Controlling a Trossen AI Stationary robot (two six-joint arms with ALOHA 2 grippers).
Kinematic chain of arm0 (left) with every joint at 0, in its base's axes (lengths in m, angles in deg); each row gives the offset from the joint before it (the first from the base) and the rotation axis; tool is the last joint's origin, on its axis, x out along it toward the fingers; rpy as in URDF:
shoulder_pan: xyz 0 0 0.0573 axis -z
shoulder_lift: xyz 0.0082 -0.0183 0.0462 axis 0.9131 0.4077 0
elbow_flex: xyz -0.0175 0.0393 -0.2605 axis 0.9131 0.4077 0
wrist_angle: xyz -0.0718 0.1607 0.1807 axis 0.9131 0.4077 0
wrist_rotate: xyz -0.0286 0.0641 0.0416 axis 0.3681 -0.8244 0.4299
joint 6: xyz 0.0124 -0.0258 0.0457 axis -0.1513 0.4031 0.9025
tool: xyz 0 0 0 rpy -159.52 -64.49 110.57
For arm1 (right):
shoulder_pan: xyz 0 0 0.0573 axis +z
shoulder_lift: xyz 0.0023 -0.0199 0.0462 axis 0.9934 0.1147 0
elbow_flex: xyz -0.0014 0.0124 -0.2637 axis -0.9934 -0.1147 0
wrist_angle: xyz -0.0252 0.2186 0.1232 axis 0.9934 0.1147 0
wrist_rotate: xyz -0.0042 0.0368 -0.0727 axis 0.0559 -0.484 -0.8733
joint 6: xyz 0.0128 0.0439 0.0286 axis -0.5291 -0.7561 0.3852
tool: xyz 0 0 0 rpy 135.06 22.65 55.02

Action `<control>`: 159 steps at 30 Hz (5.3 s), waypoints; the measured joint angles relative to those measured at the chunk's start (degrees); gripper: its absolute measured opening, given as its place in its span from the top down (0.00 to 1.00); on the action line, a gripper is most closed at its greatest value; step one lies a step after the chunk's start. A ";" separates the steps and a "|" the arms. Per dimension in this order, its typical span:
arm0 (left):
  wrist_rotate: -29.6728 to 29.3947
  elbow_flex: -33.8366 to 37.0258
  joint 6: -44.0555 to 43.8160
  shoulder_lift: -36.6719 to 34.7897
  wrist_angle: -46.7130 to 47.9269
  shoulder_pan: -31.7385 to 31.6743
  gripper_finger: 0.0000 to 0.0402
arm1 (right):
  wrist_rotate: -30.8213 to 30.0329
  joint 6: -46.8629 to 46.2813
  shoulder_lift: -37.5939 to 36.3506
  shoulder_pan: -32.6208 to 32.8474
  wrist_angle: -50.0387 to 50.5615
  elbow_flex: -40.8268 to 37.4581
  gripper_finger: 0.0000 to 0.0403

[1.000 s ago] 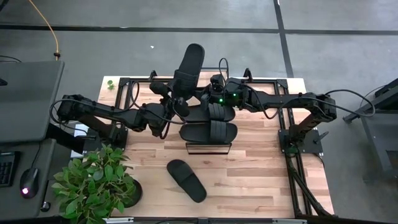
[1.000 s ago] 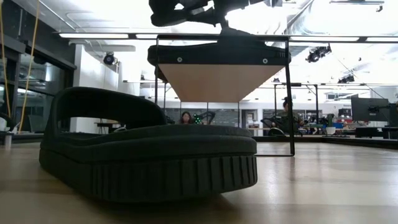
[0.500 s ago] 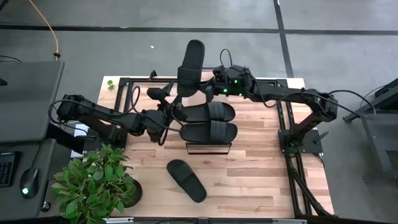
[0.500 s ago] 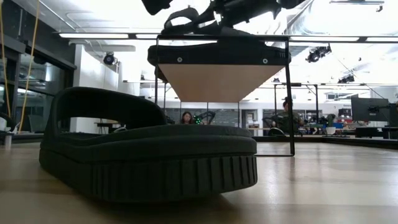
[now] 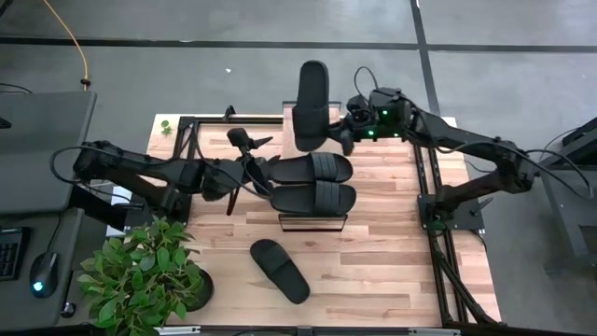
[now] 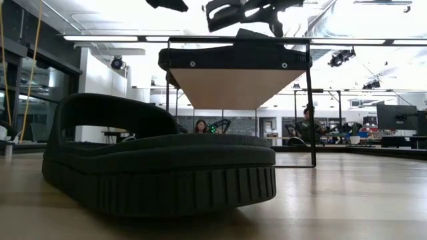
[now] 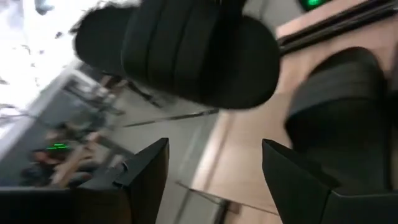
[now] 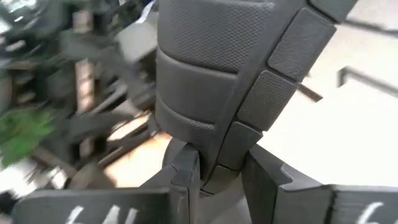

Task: Pick and place slides into the shelf
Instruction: Put the black slipper on the shelf

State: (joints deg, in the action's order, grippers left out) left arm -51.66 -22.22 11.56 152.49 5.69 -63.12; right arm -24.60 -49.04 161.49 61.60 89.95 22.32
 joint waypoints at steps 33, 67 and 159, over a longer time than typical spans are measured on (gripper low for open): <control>-6.37 0.01 32.68 -0.59 -0.30 -1.65 0.56 | 20.34 -8.12 -1.74 10.44 6.77 0.02 0.82; -1.42 0.01 45.49 -0.58 -8.09 26.24 0.58 | 22.42 -0.58 4.72 35.43 4.60 0.02 0.82; 11.32 0.00 52.34 9.80 -21.25 40.88 0.58 | 27.66 -0.77 16.94 38.30 -12.70 0.00 0.82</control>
State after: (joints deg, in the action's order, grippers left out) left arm -40.34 -22.22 63.90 162.30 -15.55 -22.24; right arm 3.07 -49.80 178.44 99.90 77.25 22.32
